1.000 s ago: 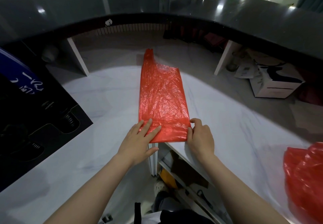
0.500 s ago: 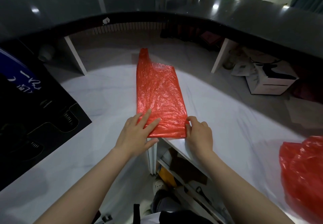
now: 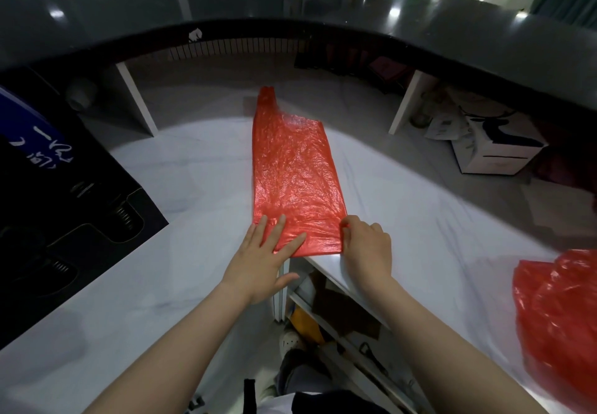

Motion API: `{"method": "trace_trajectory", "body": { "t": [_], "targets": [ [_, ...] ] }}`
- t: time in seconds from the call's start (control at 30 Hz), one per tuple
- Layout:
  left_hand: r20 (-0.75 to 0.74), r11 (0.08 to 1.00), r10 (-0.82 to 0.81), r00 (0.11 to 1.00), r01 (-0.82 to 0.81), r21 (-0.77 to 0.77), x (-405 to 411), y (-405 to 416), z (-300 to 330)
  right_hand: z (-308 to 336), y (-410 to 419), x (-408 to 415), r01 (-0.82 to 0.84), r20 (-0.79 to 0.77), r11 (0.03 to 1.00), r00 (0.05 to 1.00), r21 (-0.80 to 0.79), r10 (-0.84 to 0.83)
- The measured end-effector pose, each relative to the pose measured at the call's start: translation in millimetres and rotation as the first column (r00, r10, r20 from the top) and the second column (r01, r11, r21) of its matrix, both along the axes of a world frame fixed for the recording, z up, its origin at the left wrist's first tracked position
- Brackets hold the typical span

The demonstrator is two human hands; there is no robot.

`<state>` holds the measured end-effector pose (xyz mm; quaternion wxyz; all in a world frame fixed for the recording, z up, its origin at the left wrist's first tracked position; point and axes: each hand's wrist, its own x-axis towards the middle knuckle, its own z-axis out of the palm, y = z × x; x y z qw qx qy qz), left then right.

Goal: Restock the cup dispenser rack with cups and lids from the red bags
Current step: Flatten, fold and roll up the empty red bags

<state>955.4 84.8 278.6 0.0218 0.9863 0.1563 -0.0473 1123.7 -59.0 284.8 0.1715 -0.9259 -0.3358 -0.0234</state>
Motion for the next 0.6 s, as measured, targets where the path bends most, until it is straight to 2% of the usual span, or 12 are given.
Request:
{"method": "trace_trajectory", "body": {
  "t": [0.1, 0.17, 0.23, 0.3, 0.37, 0.47, 0.6],
  "targets": [
    [-0.006, 1.0, 0.005, 1.0, -0.005, -0.013, 1.0, 0.8, -1.7, -0.8, -1.8, -3.2, -0.015, 0.058, 1.0, 0.998, 0.021, 0.013],
    [-0.009, 1.0, 0.008, 1.0, -0.008, -0.017, 1.3, 0.9, -1.8, 1.7, 0.3, -8.2, -0.197, 0.082, 0.98, 0.977, -0.029, 0.198],
    [-0.007, 1.0, 0.007, 1.0, -0.007, -0.012, 1.7, 0.2, -1.8, 1.3, 6.4, -12.8, -0.433, 0.049, 0.887, 0.894, -0.161, 0.445],
    [-0.002, 1.0, 0.001, 1.0, -0.001, -0.013, 1.1, 0.2, -2.0, -0.8, 11.7, -11.6, -0.537, -0.054, 0.798, 0.837, -0.273, 0.545],
    [0.009, 1.0, 0.002, 1.0, -0.002, -0.024, 0.4, 0.8, -1.7, -2.2, 13.3, -6.4, -0.542, -0.131, 0.777, 0.838, -0.321, 0.53],
    [0.04, 0.998, 0.025, 0.999, -0.023, -0.055, -1.3, 2.9, -1.4, -4.8, 10.7, -5.2, -0.494, -0.126, 0.79, 0.866, -0.362, 0.484],
    [0.201, 0.978, 0.092, 0.975, -0.051, -0.2, -7.2, 4.3, -0.1, -6.8, 1.9, -9.5, -0.396, -0.121, 0.884, 0.918, -0.248, 0.377]
  ]
}}
